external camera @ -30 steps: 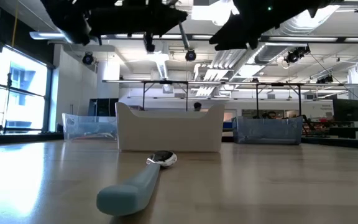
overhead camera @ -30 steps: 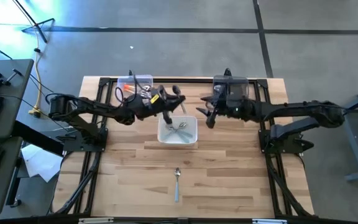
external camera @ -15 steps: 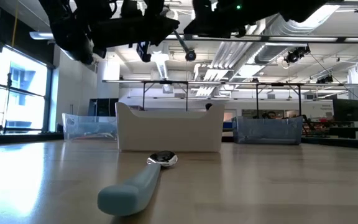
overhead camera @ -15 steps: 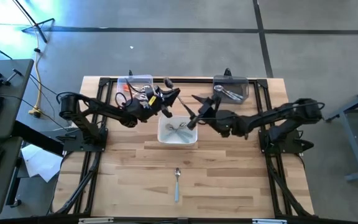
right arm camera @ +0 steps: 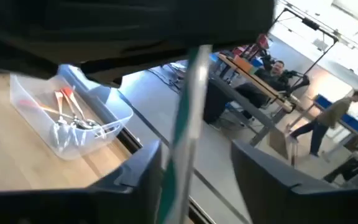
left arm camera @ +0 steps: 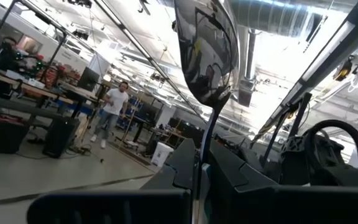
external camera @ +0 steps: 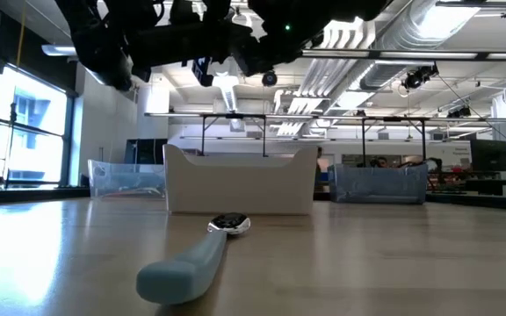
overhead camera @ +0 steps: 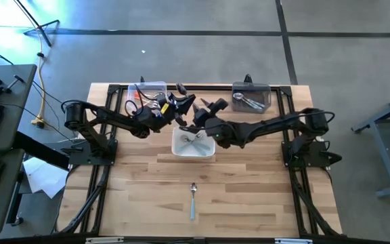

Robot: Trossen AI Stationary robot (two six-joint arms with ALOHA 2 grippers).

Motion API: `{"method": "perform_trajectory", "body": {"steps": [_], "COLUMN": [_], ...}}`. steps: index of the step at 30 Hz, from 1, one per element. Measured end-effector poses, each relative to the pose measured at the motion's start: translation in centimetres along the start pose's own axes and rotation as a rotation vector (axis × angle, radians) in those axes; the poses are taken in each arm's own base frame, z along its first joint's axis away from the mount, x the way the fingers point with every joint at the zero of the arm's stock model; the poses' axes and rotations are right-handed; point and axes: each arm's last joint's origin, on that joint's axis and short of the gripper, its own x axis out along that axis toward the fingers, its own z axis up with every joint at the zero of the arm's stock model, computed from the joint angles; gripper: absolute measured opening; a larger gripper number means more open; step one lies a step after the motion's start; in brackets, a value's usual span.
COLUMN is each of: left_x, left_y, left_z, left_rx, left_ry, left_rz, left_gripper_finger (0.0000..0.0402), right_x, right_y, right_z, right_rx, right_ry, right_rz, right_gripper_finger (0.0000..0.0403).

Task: Sort silverware by color (type)
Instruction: Put the blue patterned spoon into the black bin

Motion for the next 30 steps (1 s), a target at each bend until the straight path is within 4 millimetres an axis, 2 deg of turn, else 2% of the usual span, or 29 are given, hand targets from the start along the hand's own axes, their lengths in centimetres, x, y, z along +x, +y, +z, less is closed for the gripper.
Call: {"method": "perform_trajectory", "body": {"steps": [7, 8, 13, 16, 20, 26, 30], "left_x": [0.0, 0.0, 0.1, 0.1, 0.1, 0.0, -0.2], "left_y": [0.0, 0.0, 0.2, 0.1, 0.1, 0.2, 0.3], "left_z": [0.0, -0.1, 0.0, 0.0, -0.2, -0.7, -1.4], "left_rx": [0.008, 0.009, 0.010, 0.038, 0.052, 0.073, 0.087], "left_ry": [0.006, 0.007, 0.012, 0.018, 0.040, 0.099, 0.179], "left_rz": [0.003, 0.005, -0.002, -0.012, -0.045, -0.058, -0.091], "left_gripper_finger": [0.0006, 0.0006, 0.0022, 0.0057, 0.0106, 0.0155, 0.0164], "right_x": [0.1, 0.1, 0.0, -0.4, -1.0, -1.6, -2.3], "right_y": [0.3, 0.2, -0.1, -1.1, -2.5, -6.1, -10.0], "right_z": [-0.1, -0.1, 0.2, 0.8, 1.5, 1.8, 0.9], "right_rx": [-0.019, -0.023, -0.013, 0.016, 0.020, 0.073, 0.079], "right_ry": [0.004, 0.007, 0.000, -0.010, -0.008, 0.056, 0.176], "right_rz": [-0.003, -0.014, 0.001, 0.029, 0.041, 0.108, 0.185], "right_gripper_finger": [0.0025, 0.0016, 0.0026, 0.0013, 0.0017, 0.0012, 0.0013]}}
